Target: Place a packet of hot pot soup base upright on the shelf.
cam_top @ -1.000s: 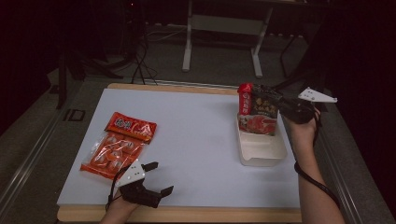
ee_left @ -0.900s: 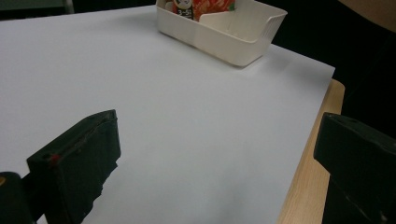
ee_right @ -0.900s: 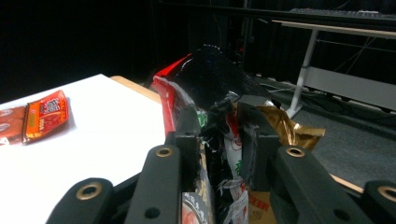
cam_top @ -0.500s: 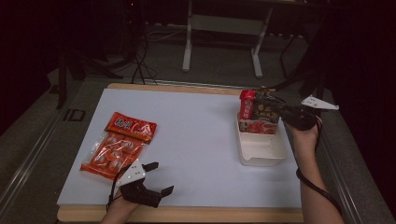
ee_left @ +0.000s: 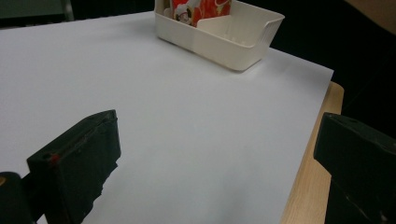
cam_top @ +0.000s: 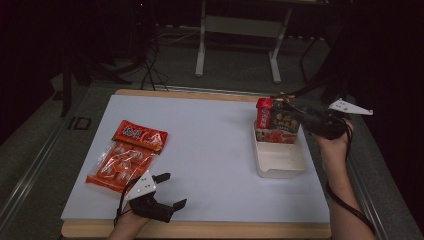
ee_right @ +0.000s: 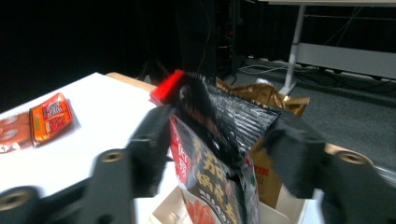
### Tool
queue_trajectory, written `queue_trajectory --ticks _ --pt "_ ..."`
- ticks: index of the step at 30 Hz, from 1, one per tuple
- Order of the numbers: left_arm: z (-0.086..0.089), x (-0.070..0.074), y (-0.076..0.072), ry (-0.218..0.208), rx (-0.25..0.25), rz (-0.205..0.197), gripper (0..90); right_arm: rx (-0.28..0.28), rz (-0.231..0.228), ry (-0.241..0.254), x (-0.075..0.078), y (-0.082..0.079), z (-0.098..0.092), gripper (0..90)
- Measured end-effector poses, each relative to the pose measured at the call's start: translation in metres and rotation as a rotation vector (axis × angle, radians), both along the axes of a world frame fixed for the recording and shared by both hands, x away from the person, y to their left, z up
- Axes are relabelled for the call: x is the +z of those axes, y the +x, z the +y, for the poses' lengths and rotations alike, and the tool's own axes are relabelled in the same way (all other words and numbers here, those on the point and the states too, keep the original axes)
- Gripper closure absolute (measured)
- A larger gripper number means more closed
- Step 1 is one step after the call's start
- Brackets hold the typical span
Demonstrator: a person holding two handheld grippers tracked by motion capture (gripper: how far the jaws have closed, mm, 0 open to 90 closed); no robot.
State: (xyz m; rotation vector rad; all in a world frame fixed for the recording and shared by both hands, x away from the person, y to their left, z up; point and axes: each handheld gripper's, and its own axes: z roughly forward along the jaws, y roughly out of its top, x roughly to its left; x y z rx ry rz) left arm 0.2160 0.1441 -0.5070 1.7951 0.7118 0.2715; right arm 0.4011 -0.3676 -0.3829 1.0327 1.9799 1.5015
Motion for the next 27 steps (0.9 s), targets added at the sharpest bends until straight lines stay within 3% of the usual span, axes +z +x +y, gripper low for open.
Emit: queue_trajectory --ticks 3,8,13,17,22,25,27 --pt "-0.001 0.0 -0.001 -0.01 -0.003 0.011 1.4 -0.015 -0.036 -0.004 0.011 -0.008 0.003 29.4" --pt "0.0 0.005 -0.003 -0.04 -0.01 0.013 1.4 -0.023 -0.074 0.036 0.023 -0.021 0.005 14.0" --pt "0.001 0.015 -0.005 -0.021 0.001 0.041 1.4 0.02 -0.088 0.068 0.027 -0.035 0.011 13.0" --pt "0.005 0.02 -0.005 -0.024 -0.022 0.053 2.7 0.047 -0.108 0.056 0.027 -0.047 0.019 14.0" --pt "0.012 0.029 -0.002 -0.004 -0.011 0.051 5.0 0.107 -0.099 0.062 0.022 -0.063 0.03 14.3" --pt "0.021 0.038 -0.003 0.014 0.004 0.032 6.7 0.155 -0.093 0.043 0.017 -0.074 0.037 14.3" --pt "0.027 0.042 -0.003 0.02 0.029 0.019 6.9 0.156 -0.106 0.019 0.016 -0.08 0.041 14.6"
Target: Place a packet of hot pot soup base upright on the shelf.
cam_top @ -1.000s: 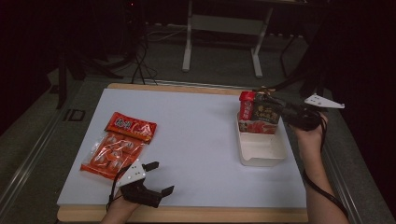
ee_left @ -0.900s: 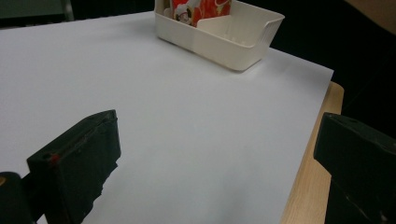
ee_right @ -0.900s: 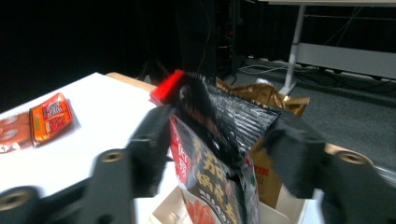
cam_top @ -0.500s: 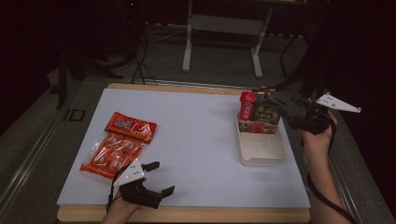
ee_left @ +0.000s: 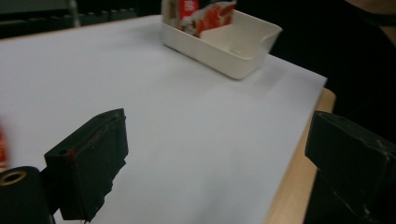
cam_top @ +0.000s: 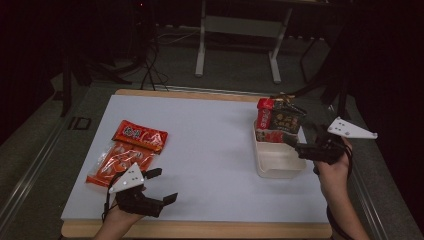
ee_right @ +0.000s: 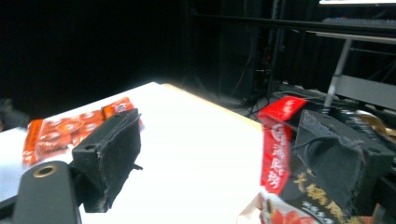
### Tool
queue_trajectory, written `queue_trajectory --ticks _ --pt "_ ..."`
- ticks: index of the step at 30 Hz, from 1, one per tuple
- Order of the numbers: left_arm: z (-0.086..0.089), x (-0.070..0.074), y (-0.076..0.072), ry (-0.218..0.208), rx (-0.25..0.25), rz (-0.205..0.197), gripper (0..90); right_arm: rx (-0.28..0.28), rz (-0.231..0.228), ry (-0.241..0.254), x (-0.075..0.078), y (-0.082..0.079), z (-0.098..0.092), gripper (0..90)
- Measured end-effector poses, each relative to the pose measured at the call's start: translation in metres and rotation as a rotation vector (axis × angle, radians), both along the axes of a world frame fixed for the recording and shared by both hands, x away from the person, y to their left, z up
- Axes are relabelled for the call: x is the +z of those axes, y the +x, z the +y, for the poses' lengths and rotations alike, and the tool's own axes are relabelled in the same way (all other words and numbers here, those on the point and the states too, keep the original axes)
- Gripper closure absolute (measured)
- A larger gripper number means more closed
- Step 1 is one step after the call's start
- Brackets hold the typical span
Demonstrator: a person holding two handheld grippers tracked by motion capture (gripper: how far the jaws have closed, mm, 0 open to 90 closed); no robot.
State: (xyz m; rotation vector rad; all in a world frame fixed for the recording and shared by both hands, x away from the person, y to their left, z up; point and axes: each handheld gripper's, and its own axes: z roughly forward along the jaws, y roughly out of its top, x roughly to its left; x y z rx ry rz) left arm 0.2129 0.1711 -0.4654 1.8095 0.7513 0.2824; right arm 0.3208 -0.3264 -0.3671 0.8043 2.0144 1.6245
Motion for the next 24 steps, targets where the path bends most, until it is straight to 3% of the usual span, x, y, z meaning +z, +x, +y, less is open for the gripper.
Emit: queue_trajectory --ticks 2,6,16,22,24 --pt "0.009 0.005 -0.001 -0.005 0.026 -0.007 11.5 0.026 -0.003 0.001 -0.001 -0.008 0.004 15.2" --pt "0.022 0.01 -0.001 0.003 0.066 -0.005 11.5 0.063 0.002 0.03 -0.006 -0.022 0.008 15.2" --pt "0.059 0.01 0.001 0.022 0.181 0.03 15.9 0.076 0.026 0.038 -0.026 -0.05 0.015 14.4" --pt "0.076 0.007 0.003 0.051 0.246 0.034 31.9 0.079 0.043 0.049 -0.035 -0.062 0.017 14.5" --pt "0.083 0.006 0.005 0.071 0.291 0.034 34.9 0.092 0.05 0.038 -0.039 -0.066 0.019 14.6"
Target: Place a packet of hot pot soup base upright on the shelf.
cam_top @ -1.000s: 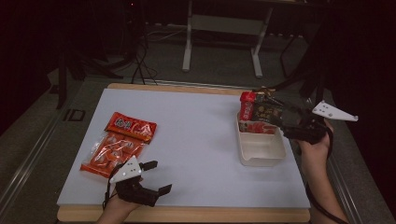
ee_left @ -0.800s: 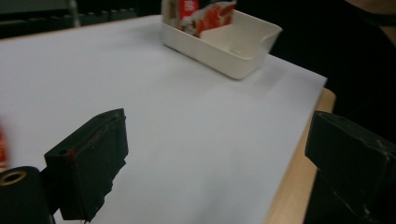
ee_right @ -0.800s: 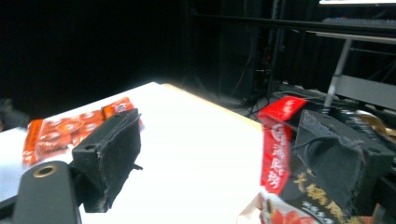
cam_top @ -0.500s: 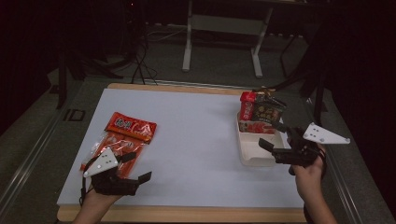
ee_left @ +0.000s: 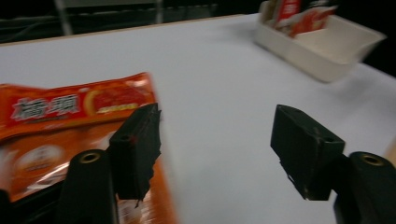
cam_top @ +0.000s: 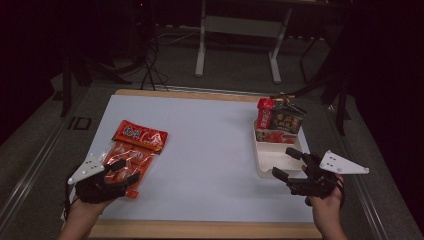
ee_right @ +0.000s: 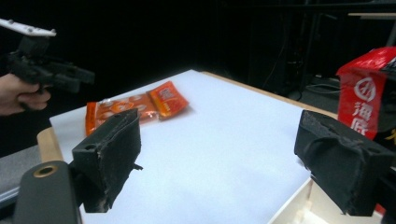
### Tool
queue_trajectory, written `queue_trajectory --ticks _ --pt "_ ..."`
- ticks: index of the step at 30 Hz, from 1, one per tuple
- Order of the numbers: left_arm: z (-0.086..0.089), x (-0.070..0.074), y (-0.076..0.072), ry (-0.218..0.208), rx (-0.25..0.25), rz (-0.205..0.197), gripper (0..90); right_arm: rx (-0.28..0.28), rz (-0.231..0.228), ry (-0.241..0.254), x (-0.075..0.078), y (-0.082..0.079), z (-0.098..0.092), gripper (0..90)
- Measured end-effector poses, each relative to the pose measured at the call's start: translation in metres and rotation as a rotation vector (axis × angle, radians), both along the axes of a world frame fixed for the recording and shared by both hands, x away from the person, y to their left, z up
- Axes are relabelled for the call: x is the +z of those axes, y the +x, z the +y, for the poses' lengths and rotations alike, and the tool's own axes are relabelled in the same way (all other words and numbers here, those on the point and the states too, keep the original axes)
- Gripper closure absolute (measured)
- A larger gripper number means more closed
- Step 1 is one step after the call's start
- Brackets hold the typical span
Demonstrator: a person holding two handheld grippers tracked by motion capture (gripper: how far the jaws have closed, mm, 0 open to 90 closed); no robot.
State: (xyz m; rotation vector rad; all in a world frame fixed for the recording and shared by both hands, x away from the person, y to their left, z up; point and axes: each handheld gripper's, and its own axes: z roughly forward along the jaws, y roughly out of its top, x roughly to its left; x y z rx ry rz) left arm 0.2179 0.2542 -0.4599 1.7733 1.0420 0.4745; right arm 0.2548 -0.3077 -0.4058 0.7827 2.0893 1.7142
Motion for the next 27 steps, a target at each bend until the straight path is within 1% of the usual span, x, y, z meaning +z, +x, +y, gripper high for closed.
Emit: queue_trajectory --ticks 2,3,4,5,6,8,9,10,12,14,15,16,17,18,19,20,22,23,25,27 --pt "0.007 -0.002 0.002 0.007 0.049 0.003 40.2 0.01 0.009 0.005 -0.003 -0.002 0.0 14.5" --pt "0.012 -0.003 0.004 0.012 0.077 0.011 41.8 0.012 0.015 0.005 -0.004 -0.004 0.0 14.5" --pt "0.012 -0.003 0.004 0.012 0.077 0.011 50.2 0.012 0.015 0.005 -0.004 -0.004 0.0 14.5" --pt "0.02 -0.006 0.006 0.049 0.14 0.005 54.8 0.013 0.024 0.007 -0.007 -0.007 0.0 14.6" --pt "0.025 -0.008 0.007 0.049 0.156 0.014 61.0 0.012 0.023 0.005 -0.008 -0.008 0.0 14.6" --pt "0.032 -0.01 0.01 0.054 0.194 0.021 68.2 0.008 0.023 -0.001 -0.01 -0.009 0.0 14.6" --pt "0.036 -0.013 0.012 0.061 0.213 0.032 72.5 0.011 0.026 -0.001 -0.01 -0.01 0.0 14.6" --pt "0.04 -0.015 0.014 0.076 0.236 0.042 74.2 0.019 0.03 0.004 -0.011 -0.01 0.001 14.6" --pt "0.046 -0.02 0.017 0.08 0.268 0.071 80.7 0.022 0.021 0.001 -0.011 -0.011 0.002 14.6" --pt "0.051 -0.025 0.02 0.096 0.291 0.091 81.5 0.032 0.018 0.01 -0.011 -0.011 0.003 14.6" --pt "0.054 -0.028 0.022 0.105 0.306 0.103 84.7 0.033 0.017 0.011 -0.011 -0.011 0.004 14.6" --pt "0.057 -0.031 0.024 0.108 0.318 0.116 85.5 0.035 0.018 0.01 -0.011 -0.011 0.005 14.6" --pt "0.06 -0.033 0.026 0.102 0.324 0.131 87.7 0.037 0.017 0.01 -0.011 -0.01 0.005 14.6" --pt "0.062 -0.036 0.028 0.106 0.33 0.141 90.0 0.039 0.019 0.012 -0.011 -0.01 0.006 14.6" --pt "0.064 -0.04 0.03 0.113 0.331 0.147 90.0 0.041 0.022 0.009 -0.012 -0.01 0.007 14.7" --pt "0.066 -0.044 0.032 0.116 0.33 0.164 90.0 0.042 0.018 0.006 -0.012 -0.01 0.007 14.7" --pt "0.067 -0.05 0.037 0.166 0.343 0.185 90.0 0.048 0.018 -0.003 -0.013 -0.011 0.009 14.7" --pt "0.067 -0.053 0.039 0.176 0.342 0.197 90.0 0.051 0.016 -0.006 -0.014 -0.011 0.01 14.7" --pt "0.067 -0.057 0.042 0.208 0.361 0.215 90.0 0.055 0.018 -0.007 -0.014 -0.011 0.011 14.7" --pt "0.068 -0.059 0.046 0.219 0.367 0.23 90.0 0.052 0.018 -0.007 -0.014 -0.011 0.01 14.7"
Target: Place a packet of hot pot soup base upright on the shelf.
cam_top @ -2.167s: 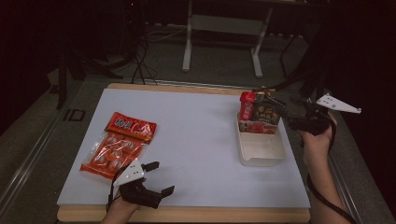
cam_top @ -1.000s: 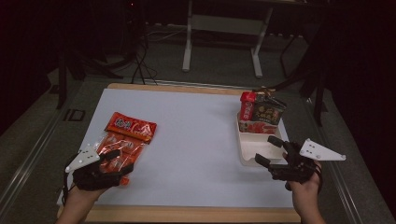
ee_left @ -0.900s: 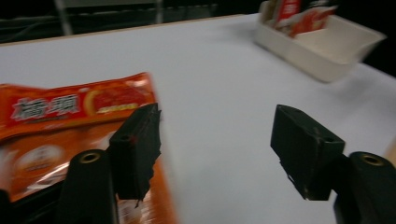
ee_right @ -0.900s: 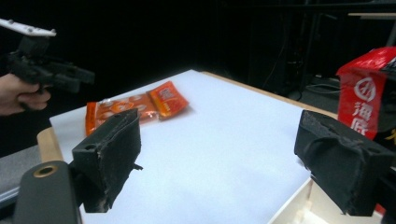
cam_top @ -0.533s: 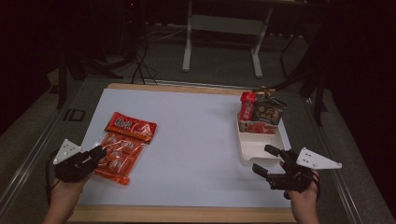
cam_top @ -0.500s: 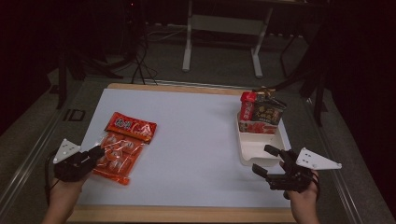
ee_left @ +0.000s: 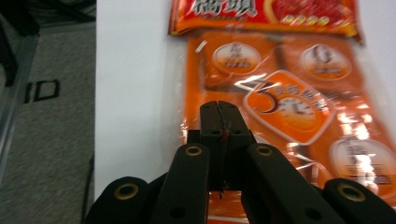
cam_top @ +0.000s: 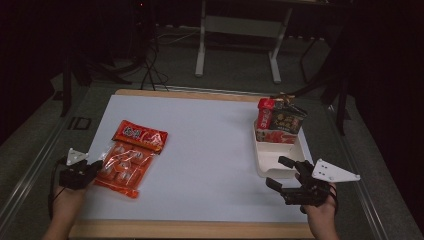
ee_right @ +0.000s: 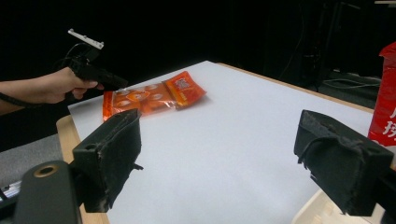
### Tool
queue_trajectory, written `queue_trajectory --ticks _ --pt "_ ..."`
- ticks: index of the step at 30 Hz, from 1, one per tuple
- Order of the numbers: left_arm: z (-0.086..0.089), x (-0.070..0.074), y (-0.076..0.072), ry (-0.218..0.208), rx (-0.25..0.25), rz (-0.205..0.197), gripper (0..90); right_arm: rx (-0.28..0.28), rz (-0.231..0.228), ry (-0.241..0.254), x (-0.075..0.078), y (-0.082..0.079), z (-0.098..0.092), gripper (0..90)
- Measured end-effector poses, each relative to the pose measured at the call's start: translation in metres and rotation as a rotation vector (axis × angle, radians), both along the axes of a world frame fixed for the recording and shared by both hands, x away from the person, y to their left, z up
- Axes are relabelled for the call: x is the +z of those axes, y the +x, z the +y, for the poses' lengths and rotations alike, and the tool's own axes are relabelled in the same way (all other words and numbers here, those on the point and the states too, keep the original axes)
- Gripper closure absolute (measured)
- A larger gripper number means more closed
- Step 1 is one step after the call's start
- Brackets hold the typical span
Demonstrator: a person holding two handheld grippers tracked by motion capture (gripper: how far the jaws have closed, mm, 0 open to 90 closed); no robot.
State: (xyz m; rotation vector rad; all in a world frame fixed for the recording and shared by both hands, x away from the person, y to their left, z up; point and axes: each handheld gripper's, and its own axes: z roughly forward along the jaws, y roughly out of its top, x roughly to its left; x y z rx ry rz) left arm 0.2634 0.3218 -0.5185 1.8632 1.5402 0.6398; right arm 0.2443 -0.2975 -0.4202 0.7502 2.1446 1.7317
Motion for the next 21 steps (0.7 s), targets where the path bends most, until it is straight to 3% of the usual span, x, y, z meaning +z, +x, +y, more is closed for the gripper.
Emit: queue_trajectory --ticks 5,9,15,21 --pt "0.003 -0.004 0.008 0.032 -0.007 0.043 90.0 -0.003 0.006 0.003 -0.001 -0.001 -0.002 14.7" --pt "0.005 -0.006 0.014 0.084 -0.009 0.073 90.0 -0.006 0.004 0.006 -0.001 -0.001 -0.003 14.7" --pt "0.009 -0.011 0.017 0.066 -0.022 0.091 90.0 -0.006 0.008 0.007 -0.001 0.0 -0.003 14.7" --pt "0.005 -0.01 0.021 0.088 -0.035 0.1 90.0 0.0 0.017 0.003 -0.003 0.001 -0.001 14.7"
